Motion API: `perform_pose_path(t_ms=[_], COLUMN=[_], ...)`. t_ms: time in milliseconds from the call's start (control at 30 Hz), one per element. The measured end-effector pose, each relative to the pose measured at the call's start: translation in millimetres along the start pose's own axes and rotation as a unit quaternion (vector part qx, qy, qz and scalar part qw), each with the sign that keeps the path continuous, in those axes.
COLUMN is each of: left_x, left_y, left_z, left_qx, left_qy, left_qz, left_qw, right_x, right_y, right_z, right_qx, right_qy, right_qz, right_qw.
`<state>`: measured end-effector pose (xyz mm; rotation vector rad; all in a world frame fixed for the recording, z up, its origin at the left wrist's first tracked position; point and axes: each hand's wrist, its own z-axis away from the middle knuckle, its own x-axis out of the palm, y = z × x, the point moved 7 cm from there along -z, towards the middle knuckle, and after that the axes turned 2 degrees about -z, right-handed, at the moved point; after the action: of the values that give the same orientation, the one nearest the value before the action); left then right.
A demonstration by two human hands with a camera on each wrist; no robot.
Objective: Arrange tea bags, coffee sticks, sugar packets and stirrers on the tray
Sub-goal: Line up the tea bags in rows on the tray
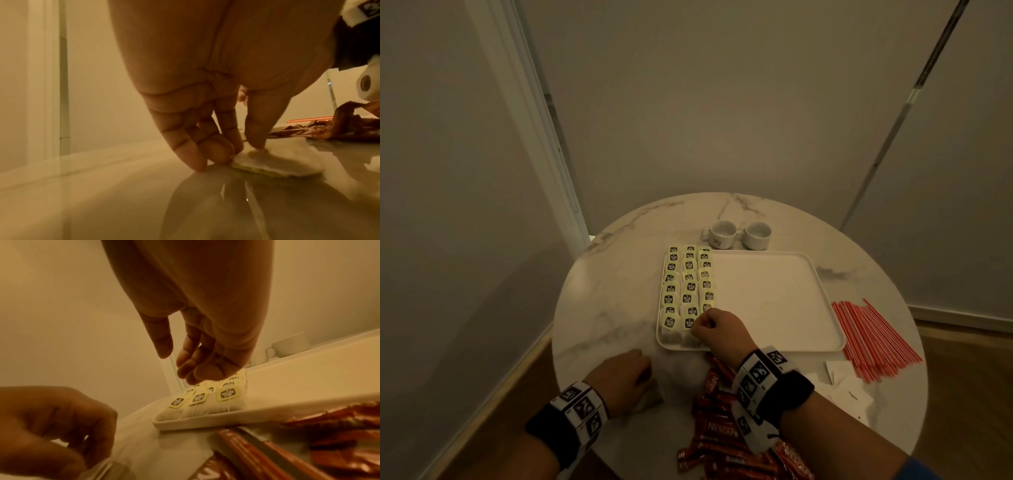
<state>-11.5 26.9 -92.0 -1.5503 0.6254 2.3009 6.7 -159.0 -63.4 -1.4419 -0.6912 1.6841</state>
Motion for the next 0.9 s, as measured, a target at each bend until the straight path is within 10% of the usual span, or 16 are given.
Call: perform_pose_path(t_ms=[300, 500, 733, 900], left_x=[9, -3, -7, -20], left_y=[12, 5, -13, -27], left_z=[-1, -10, -9, -3], left_qx=[0.044, 0.004, -0.015, -0.026], left_qy=[-0.006, 0.022, 0.007, 0.026], left_qz=[-0.031, 0.131, 0.231, 0.471], left_qw=[0.999, 0.991, 0.973, 0.882], right_x=[27, 77, 89, 60], right_y=[-13, -28, -35, -21], right_z=[15, 41, 41, 16], right_qx=[-0.069, -0.154, -0.166, -0.027], right_qy=[-0.077, -0.221, -0.222, -0.176], right_qz=[0.105, 0.268, 0.38, 0.125], right_qw=[0.989, 0.925, 0.883, 0.976])
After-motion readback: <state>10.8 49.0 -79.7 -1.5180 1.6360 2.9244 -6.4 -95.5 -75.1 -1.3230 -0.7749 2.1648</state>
